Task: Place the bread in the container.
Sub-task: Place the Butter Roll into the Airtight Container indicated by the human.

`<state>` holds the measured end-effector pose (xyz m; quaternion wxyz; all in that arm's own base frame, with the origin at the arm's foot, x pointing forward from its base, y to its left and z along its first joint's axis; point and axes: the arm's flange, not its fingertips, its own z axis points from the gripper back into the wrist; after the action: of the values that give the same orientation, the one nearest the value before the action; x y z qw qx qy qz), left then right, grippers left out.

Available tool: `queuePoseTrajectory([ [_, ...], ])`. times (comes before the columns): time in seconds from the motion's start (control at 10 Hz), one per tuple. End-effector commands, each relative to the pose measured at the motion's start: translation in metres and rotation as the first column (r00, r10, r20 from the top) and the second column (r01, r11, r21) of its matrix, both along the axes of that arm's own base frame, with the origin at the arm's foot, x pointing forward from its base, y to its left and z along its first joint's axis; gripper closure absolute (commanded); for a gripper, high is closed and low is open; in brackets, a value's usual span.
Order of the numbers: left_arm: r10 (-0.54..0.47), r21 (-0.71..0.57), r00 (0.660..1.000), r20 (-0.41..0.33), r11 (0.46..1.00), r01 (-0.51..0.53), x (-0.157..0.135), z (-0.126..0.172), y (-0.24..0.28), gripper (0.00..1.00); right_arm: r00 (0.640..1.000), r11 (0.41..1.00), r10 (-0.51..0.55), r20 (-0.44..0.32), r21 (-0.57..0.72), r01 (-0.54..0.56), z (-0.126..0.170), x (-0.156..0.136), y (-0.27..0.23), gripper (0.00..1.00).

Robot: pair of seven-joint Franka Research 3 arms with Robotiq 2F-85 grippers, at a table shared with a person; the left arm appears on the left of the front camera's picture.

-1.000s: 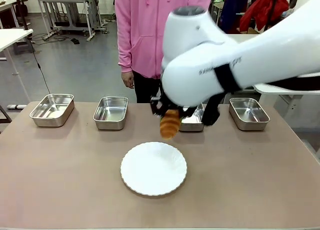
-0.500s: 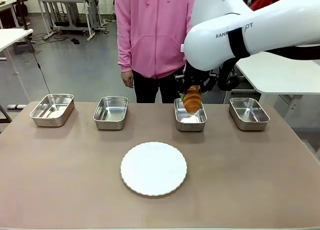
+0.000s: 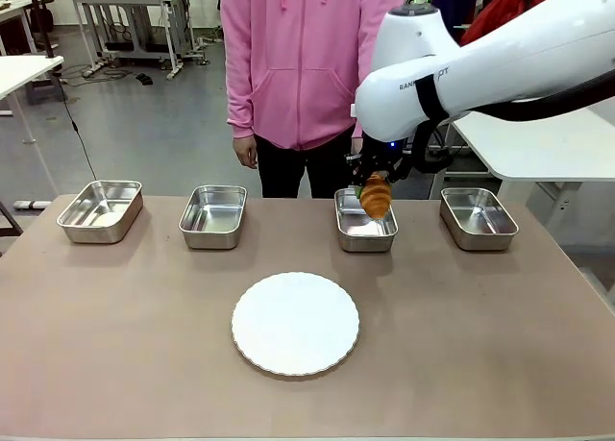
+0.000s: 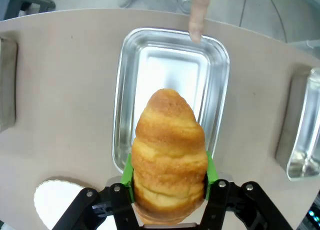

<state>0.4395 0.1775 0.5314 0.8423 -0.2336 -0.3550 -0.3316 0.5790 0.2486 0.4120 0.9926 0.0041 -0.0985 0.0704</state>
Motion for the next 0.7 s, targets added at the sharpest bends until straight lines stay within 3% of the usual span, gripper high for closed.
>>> queuePoseTrajectory([
  [0.0, -0.006, -0.007, 1.0, 0.009, 1.0, 0.006, -0.0011, 0.001, -0.0025, 0.0, 0.997, 0.995, 0.073, 0.012, 0.065, -0.074, -0.0088, 0.0122, -0.0027, 0.4],
  [0.1, -0.006, -0.007, 1.0, 0.009, 1.0, 0.006, -0.0011, 0.001, -0.0025, 0.0, 0.993, 0.988, 0.111, 0.039, 0.1, -0.114, -0.01, 0.0128, -0.002, 0.4],
  [0.5, -0.006, -0.007, 1.0, 0.009, 1.0, 0.006, -0.0011, 0.001, -0.0025, 0.0, 0.999, 0.996, 0.042, 0.034, 0.083, -0.044, -0.0132, 0.0125, -0.0005, 0.4],
  [0.6, -0.006, -0.007, 1.0, 0.009, 1.0, 0.006, -0.0011, 0.001, -0.0025, 0.0, 0.996, 0.995, 0.063, 0.056, 0.069, -0.067, -0.0152, 0.0114, 0.0, 0.0],
])
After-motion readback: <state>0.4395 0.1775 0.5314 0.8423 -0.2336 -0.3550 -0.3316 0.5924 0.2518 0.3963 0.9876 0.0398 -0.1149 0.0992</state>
